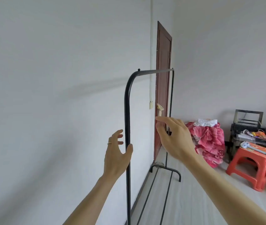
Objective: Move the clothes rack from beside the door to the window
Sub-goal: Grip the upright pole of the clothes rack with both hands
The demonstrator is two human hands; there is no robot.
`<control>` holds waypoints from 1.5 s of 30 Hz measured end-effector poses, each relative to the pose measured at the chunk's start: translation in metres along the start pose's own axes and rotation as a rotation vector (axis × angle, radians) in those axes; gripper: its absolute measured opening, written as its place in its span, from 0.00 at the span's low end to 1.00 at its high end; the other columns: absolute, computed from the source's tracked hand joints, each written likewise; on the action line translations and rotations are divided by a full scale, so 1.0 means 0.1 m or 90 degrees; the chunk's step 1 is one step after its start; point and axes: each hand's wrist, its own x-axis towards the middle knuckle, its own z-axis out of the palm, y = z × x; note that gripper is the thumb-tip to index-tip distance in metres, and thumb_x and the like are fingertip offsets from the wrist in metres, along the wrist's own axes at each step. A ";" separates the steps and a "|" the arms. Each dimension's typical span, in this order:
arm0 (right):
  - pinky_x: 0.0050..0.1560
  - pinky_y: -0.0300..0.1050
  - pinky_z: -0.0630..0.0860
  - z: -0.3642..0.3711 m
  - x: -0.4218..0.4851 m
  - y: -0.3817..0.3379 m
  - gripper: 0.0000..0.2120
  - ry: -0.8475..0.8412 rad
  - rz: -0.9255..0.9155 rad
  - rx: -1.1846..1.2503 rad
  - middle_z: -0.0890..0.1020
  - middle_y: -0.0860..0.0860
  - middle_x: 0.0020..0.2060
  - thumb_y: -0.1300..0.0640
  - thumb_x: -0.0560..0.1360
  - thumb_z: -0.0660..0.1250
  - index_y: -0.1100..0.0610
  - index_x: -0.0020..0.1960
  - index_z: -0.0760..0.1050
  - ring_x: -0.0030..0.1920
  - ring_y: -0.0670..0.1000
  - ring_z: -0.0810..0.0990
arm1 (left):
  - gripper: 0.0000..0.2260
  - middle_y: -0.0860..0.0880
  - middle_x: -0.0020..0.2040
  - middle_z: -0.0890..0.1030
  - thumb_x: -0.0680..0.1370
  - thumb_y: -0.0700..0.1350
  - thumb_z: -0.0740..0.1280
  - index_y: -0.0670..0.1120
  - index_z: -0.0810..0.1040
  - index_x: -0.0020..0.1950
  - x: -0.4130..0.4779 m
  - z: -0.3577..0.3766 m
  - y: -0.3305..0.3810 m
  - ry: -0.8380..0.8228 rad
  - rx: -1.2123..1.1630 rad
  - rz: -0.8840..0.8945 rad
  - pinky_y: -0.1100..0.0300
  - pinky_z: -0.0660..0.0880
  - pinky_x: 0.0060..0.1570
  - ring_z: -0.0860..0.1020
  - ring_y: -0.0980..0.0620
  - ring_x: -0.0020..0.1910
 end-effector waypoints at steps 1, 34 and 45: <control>0.50 0.41 0.67 0.08 -0.02 -0.02 0.15 -0.013 0.012 0.003 0.83 0.41 0.56 0.48 0.80 0.60 0.45 0.64 0.78 0.60 0.48 0.74 | 0.25 0.63 0.60 0.74 0.74 0.50 0.69 0.63 0.65 0.68 -0.03 0.00 -0.02 -0.010 -0.013 -0.022 0.68 0.68 0.46 0.75 0.64 0.56; 0.25 0.38 0.68 0.65 1.77 -1.01 0.12 -0.080 0.416 0.753 0.75 0.49 0.30 0.49 0.77 0.67 0.57 0.50 0.69 0.22 0.47 0.67 | 0.18 0.54 0.24 0.57 0.72 0.43 0.63 0.49 0.55 0.29 -0.28 0.67 -1.02 -0.225 -0.196 -0.368 0.61 0.52 0.24 0.53 0.52 0.26; 0.18 0.34 0.66 0.63 1.92 -0.91 0.11 -0.110 0.436 1.017 0.74 0.46 0.30 0.65 0.78 0.61 0.57 0.37 0.71 0.20 0.43 0.65 | 0.18 0.48 0.26 0.65 0.72 0.50 0.69 0.46 0.64 0.29 0.21 0.46 -0.34 -0.163 -0.277 -0.277 0.63 0.62 0.26 0.63 0.50 0.28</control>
